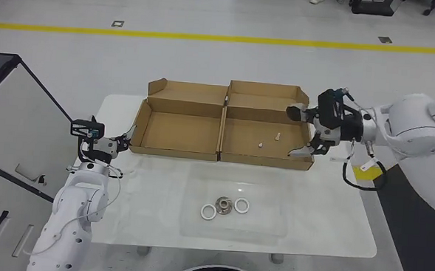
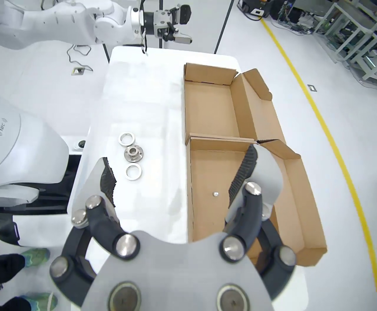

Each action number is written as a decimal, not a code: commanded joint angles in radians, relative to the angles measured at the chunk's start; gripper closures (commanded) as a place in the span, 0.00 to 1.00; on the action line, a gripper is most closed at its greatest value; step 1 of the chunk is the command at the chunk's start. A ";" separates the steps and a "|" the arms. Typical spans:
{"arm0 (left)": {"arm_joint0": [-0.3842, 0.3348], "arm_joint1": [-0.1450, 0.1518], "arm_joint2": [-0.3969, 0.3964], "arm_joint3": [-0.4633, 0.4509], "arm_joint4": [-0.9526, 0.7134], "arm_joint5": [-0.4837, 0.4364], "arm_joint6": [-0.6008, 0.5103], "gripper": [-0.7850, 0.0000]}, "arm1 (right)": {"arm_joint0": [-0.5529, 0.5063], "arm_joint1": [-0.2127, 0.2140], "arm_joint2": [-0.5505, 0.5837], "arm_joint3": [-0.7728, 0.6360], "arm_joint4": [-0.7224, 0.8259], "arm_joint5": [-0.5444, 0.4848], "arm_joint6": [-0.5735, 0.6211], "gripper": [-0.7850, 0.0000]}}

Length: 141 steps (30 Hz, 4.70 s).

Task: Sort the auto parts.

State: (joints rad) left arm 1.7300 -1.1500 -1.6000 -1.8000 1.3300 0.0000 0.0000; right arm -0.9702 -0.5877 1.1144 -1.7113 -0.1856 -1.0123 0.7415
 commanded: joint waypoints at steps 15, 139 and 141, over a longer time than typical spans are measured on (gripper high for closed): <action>0.000 0.000 0.000 0.000 0.000 0.000 0.000 0.00 | -0.205 0.067 0.215 -0.063 0.040 0.000 -0.037 0.00; -1.336 -0.027 1.430 -0.133 -0.716 0.044 -1.536 0.00 | -0.205 0.067 0.215 -0.063 0.040 0.000 -0.037 0.00; -1.325 -0.034 1.430 -0.130 -0.698 0.034 -1.536 0.00 | -0.205 0.067 0.215 -0.063 0.040 0.000 -0.037 0.00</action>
State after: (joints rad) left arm 0.3997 -1.1803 -0.1701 -1.9303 0.6211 0.0411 -1.5359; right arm -1.1756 -0.5206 1.3295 -1.7744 -0.1456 -1.0123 0.7048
